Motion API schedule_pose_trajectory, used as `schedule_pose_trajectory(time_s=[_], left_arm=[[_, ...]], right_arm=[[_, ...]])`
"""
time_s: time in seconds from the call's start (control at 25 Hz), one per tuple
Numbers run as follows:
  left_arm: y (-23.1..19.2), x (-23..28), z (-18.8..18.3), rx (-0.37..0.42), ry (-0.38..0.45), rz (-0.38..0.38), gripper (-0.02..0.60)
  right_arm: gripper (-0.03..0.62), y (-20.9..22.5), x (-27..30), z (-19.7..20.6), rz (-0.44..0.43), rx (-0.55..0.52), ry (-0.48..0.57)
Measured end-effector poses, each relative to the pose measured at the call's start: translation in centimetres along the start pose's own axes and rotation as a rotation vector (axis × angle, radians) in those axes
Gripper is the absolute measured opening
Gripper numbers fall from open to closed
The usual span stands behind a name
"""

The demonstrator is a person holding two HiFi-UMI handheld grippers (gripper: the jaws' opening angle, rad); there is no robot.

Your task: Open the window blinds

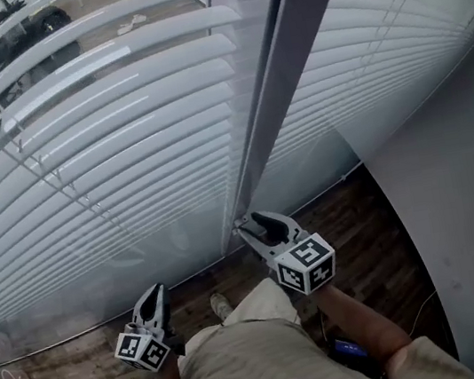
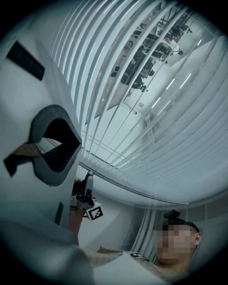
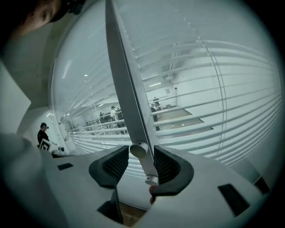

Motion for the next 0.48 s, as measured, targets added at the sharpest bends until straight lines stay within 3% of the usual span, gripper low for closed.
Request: schedule_pose_trajectory(time_s=[0.12, 0.16, 0.28, 0.36, 0.48], left_arm=[[-1.1, 0.1, 1.5, -0.001, 0.009, 0.016, 0.011], [-1.4, 0.1, 1.9, -0.004, 0.006, 0.015, 0.011], [-1.9, 0.5, 2.5, -0.019, -0.011, 0.012, 0.011], [-2.5, 0.9, 3.1, -0.023, -0.019, 0.022, 0.011], [-3.3, 1.5, 4.0, -0.016, -0.035, 0.048, 0.011]], right_arm=[[0.171, -0.2, 1.0, 1.9, -0.007, 0.095, -0.007], [0.139, -0.2, 1.2, 2.5, 0.004, 0.109, -0.003], [0.132, -0.1, 1.5, 3.7, 0.038, 0.128, 0.008], [0.130, -0.1, 1.9, 4.0, 0.078, 0.063, 0.007], [0.129, -0.8, 2.4, 4.0, 0.203, -0.213, -0.032]])
Point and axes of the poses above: the fingertips, and each gripper's own axes: x forward along the fingers, y to its right, z out of its underside, the point moved 4 cm from there along -x, backward along the fingers, and after that the axes turned 3 degrees about x, right-handed, at the moved point
